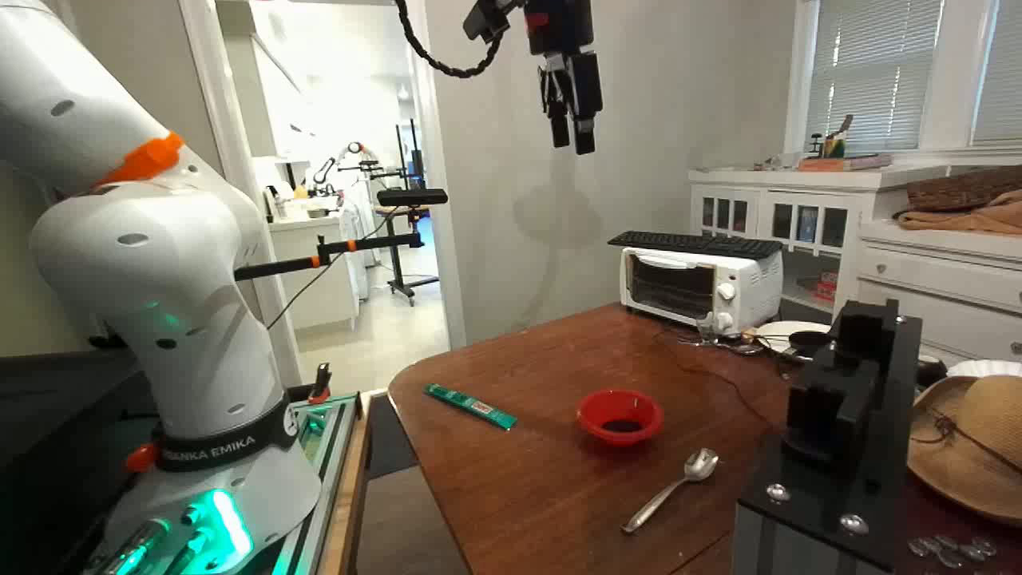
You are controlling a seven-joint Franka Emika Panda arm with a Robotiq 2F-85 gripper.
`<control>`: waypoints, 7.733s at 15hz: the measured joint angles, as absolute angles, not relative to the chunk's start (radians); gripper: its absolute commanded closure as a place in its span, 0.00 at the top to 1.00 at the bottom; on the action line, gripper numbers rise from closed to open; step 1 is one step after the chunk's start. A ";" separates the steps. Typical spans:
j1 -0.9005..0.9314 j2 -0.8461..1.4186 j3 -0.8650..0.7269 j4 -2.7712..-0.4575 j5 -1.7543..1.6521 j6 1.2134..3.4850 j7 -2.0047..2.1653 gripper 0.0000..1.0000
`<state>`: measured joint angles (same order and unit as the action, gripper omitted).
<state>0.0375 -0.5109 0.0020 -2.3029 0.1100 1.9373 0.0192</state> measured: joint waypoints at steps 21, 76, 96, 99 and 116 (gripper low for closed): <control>-0.055 -0.345 0.033 -2.229 0.098 2.226 0.406 1.00; -0.115 0.326 -0.134 -1.736 0.063 2.239 0.546 0.73; -0.093 0.386 -0.168 -1.677 0.054 2.156 0.664 0.57; -0.093 0.389 -0.168 -1.675 0.054 2.156 0.664 0.57; -0.094 0.439 -0.168 -1.597 0.054 2.097 0.664 0.72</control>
<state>-0.0942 0.4395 -0.1680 -1.5966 0.0543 2.0971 0.6637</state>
